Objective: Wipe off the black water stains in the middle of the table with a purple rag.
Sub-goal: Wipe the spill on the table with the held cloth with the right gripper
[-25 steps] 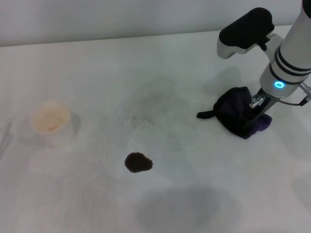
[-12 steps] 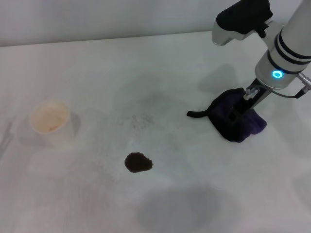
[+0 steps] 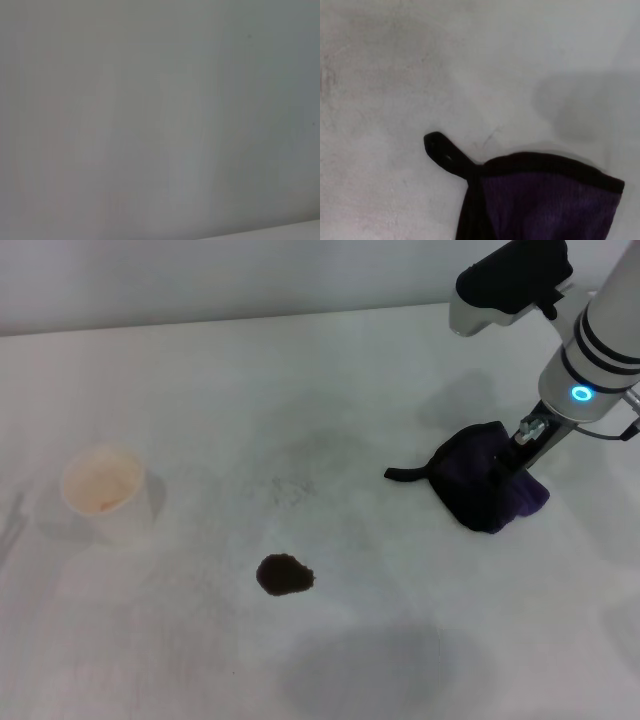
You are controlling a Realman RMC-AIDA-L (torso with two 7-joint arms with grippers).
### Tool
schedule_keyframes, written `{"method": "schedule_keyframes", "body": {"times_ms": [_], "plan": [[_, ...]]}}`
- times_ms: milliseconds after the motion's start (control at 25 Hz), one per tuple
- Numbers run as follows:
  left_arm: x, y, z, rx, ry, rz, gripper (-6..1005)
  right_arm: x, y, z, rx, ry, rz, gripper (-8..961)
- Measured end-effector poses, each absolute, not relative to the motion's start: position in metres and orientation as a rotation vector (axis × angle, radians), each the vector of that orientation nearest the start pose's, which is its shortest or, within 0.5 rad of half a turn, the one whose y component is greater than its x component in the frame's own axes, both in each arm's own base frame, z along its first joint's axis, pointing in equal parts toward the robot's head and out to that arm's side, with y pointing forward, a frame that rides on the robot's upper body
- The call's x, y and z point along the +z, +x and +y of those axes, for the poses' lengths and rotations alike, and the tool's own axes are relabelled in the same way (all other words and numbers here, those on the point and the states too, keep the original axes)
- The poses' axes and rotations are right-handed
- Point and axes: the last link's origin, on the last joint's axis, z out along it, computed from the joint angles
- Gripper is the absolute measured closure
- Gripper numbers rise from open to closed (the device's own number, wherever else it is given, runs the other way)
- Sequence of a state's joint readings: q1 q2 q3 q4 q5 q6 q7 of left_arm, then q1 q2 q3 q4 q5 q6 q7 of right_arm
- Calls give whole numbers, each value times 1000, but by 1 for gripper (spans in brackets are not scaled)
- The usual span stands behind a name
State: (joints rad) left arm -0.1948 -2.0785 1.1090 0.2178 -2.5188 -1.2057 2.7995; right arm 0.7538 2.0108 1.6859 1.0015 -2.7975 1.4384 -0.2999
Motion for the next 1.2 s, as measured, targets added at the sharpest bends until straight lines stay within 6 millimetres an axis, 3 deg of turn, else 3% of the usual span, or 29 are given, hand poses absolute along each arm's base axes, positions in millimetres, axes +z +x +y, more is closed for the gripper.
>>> {"method": "schedule_keyframes", "body": {"times_ms": [1200], "plan": [[5,-384,262,-564,-1728,-540,123,-15,237,381,-838,-2229,1169,407]]}}
